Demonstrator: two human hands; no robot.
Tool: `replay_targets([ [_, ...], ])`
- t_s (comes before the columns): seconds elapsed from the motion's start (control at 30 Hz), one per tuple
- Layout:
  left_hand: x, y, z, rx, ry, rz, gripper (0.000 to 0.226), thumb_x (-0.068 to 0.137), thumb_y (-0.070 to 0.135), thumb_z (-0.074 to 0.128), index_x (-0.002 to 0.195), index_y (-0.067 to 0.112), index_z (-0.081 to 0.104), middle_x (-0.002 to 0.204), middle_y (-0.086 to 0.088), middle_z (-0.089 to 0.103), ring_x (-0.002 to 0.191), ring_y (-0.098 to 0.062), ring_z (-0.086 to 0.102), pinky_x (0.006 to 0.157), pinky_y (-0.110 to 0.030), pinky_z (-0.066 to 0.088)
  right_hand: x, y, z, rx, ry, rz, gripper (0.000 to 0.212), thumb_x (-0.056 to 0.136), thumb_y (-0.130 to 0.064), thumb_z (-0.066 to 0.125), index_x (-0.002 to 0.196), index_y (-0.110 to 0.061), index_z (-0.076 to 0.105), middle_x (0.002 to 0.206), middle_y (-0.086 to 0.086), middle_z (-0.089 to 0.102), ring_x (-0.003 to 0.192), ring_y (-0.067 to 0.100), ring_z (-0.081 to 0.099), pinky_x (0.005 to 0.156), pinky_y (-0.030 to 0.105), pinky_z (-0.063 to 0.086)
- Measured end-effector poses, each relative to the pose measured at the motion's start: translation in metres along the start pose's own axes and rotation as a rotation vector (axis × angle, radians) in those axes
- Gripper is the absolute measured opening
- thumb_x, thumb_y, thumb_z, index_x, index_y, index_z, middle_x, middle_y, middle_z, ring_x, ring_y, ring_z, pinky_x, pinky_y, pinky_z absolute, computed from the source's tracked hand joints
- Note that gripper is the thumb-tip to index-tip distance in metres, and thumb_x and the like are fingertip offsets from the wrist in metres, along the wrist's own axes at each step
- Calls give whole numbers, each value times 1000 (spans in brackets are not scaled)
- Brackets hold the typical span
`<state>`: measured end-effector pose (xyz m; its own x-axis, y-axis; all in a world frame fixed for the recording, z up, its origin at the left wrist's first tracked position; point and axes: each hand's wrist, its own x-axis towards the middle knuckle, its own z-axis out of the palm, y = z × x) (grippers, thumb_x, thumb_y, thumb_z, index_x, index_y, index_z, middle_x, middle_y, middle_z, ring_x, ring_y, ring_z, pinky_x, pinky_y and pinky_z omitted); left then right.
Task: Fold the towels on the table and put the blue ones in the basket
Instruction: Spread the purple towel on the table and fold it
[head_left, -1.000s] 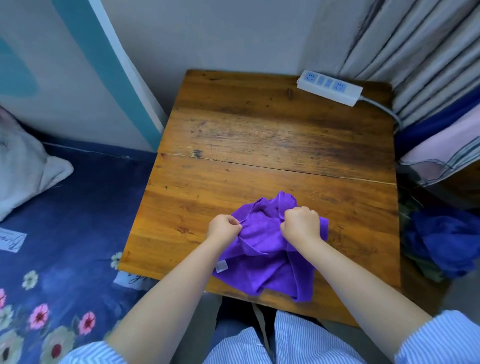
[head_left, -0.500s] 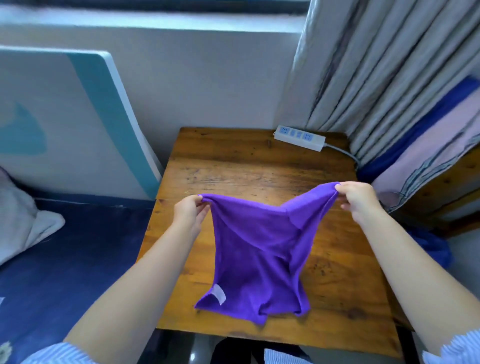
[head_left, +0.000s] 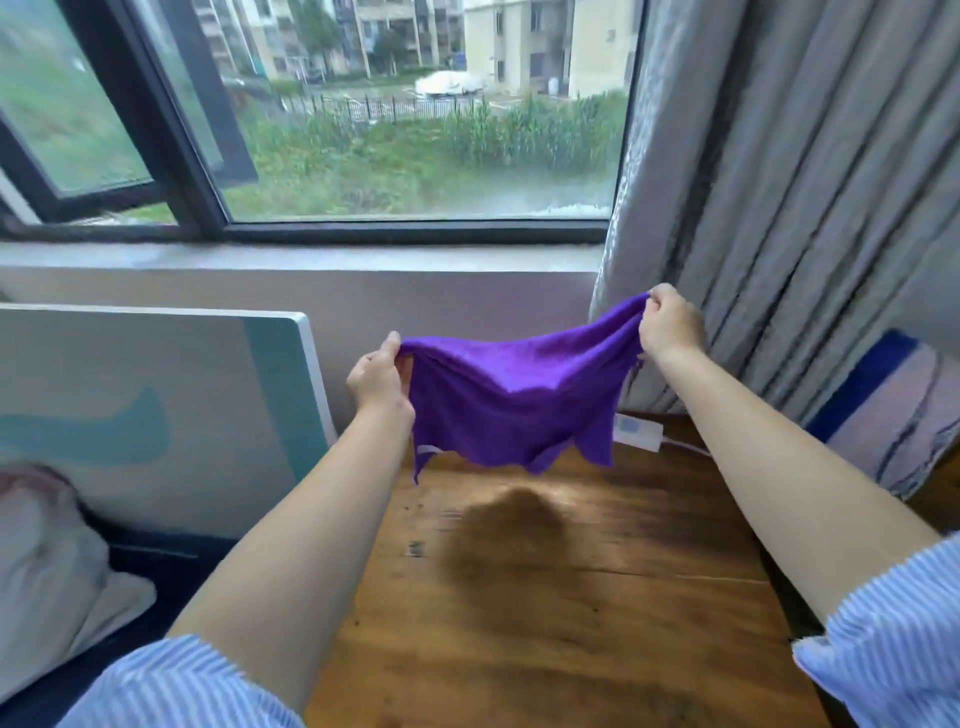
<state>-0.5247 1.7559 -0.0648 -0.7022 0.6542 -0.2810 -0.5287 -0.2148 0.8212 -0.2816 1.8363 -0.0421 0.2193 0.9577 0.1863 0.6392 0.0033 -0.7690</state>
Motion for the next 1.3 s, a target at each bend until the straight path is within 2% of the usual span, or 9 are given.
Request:
replay_targets([
  [0.1, 11, -4, -16, 122, -8, 78, 37, 84, -1, 57, 54, 14, 40, 44, 3, 49, 37, -4, 48, 41, -14, 41, -2, 0, 9, -149, -39, -124, 29, 95, -12, 34, 112, -3, 56, 116, 30, 58, 107, 41, 53, 84, 37, 41],
  [0.2, 25, -26, -53, 669, 3, 192, 38, 79, 3, 56, 48, 14, 37, 36, 6, 43, 43, -15, 43, 46, -21, 38, -19, 27, 30, -258, -171, -89, 28, 93, -8, 36, 110, 1, 56, 118, 29, 57, 110, 40, 52, 88, 36, 41],
  [0.4, 25, -79, -144, 1772, -318, 52, 4, 77, 10, 57, 77, 6, 59, 87, -15, 63, 91, -31, 57, 74, -30, 44, -103, 126, 75, -629, -599, 142, 30, 90, -8, 42, 114, 5, 56, 123, 24, 56, 114, 36, 53, 90, 33, 44],
  [0.5, 14, -109, -192, 2062, -531, -126, 33, 79, 8, 52, 112, 8, 51, 117, -13, 60, 109, -31, 56, 83, -31, 46, -154, 170, 88, -794, -798, 167, 30, 90, -7, 40, 114, 4, 54, 125, 20, 56, 116, 33, 53, 91, 31, 44],
  [0.63, 1, -135, -230, 2399, -908, -322, 32, 86, 9, 41, 114, 6, 56, 123, -12, 57, 114, -32, 54, 92, -35, 45, -204, 204, 92, -872, -920, 175, 37, 87, -3, 38, 124, -3, 43, 126, 19, 53, 115, 34, 53, 90, 35, 44],
  [0.8, -23, -147, -256, 2570, -1111, -438, 24, 88, 11, 37, 65, 13, 43, 94, -6, 47, 91, -27, 52, 94, -32, 45, -244, 229, 83, -874, -1024, 110, 33, 84, -2, 42, 111, -11, 59, 118, 12, 57, 109, 30, 55, 86, 31, 46],
  [0.9, -36, -154, -271, 2595, -1217, -602, 21, 91, 11, 38, 75, 10, 52, 90, -6, 49, 96, -28, 56, 91, -32, 46, -264, 241, 76, -831, -1091, 212, 32, 82, 3, 42, 101, -6, 65, 110, 13, 64, 102, 28, 59, 83, 29, 49],
  [1.03, -46, -161, -288, 2583, -1363, -767, 29, 93, 21, 46, 115, 4, 55, 94, -10, 52, 93, -26, 57, 85, -31, 47, -273, 246, 67, -798, -1329, 406, 24, 84, 0, 39, 83, -10, 60, 73, 10, 58, 57, 21, 56, 41, 21, 46],
  [1.3, -5, -166, -241, 2663, -1339, -68, 34, 92, 14, 40, 123, 11, 52, 131, -5, 53, 120, -26, 53, 90, -34, 47, -216, 230, 90, -732, -1120, 99, 24, 89, -9, 45, 100, -2, 66, 109, 14, 67, 106, 25, 58, 81, 24, 37],
])
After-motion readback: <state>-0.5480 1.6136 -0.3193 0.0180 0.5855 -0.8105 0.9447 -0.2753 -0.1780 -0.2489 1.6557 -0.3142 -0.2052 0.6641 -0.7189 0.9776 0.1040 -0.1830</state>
